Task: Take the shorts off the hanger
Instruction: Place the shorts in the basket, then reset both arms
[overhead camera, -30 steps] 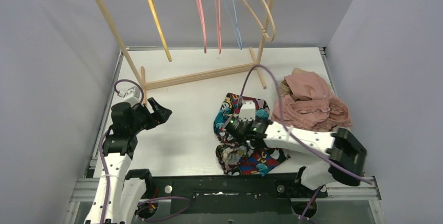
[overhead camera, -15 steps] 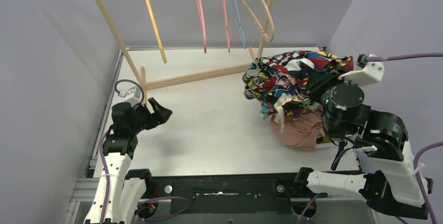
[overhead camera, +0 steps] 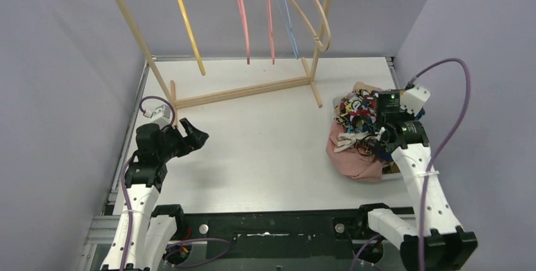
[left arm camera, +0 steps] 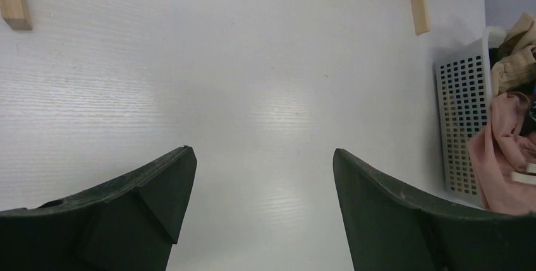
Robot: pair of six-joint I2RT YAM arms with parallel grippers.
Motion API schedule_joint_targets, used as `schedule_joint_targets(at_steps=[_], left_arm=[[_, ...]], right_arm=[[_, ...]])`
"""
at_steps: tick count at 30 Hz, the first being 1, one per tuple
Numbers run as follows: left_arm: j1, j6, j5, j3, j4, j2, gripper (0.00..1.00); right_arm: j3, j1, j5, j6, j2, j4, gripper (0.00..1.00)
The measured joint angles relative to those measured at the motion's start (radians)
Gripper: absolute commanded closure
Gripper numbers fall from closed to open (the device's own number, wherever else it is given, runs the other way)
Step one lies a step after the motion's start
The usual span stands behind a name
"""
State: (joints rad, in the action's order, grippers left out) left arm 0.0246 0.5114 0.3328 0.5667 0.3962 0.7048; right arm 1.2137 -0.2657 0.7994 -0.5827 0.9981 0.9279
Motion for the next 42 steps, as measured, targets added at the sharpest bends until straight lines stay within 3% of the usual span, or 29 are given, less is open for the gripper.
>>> schedule_joint_targets(at_steps=[3,5,7,9,16,22,32,42], left_arm=[[-0.005,0.0,-0.015,0.0,0.001,-0.002,0.19],[-0.009,0.001,-0.024,0.0,0.001,-0.005,0.19],[-0.012,0.006,-0.042,0.0,0.002,-0.011,0.19],[-0.013,0.021,-0.068,0.0,0.004,-0.019,0.18],[-0.016,0.08,-0.208,0.02,0.067,-0.054,0.18],[-0.016,0.09,-0.351,0.176,0.165,-0.078,0.18],[-0.019,0.031,-0.543,0.454,0.254,-0.062,0.18],[-0.045,-0.023,-0.625,0.488,0.309,-0.067,0.17]], right_arm=[[-0.24,0.299,-0.302,0.02,0.049,-0.1,0.7],[-0.339,0.43,-0.447,0.03,0.07,-0.127,0.4],[-0.356,0.472,-0.533,0.047,0.06,-0.126,0.14],[-0.327,0.475,-0.586,0.063,0.026,-0.117,0.03],[-0.048,0.466,-0.632,0.113,-0.088,-0.068,0.02],[0.089,0.466,-0.663,0.16,-0.164,-0.051,0.02],[0.12,0.466,-0.903,0.243,-0.244,-0.085,0.02],[0.05,0.466,-1.016,0.258,-0.31,-0.159,0.02]])
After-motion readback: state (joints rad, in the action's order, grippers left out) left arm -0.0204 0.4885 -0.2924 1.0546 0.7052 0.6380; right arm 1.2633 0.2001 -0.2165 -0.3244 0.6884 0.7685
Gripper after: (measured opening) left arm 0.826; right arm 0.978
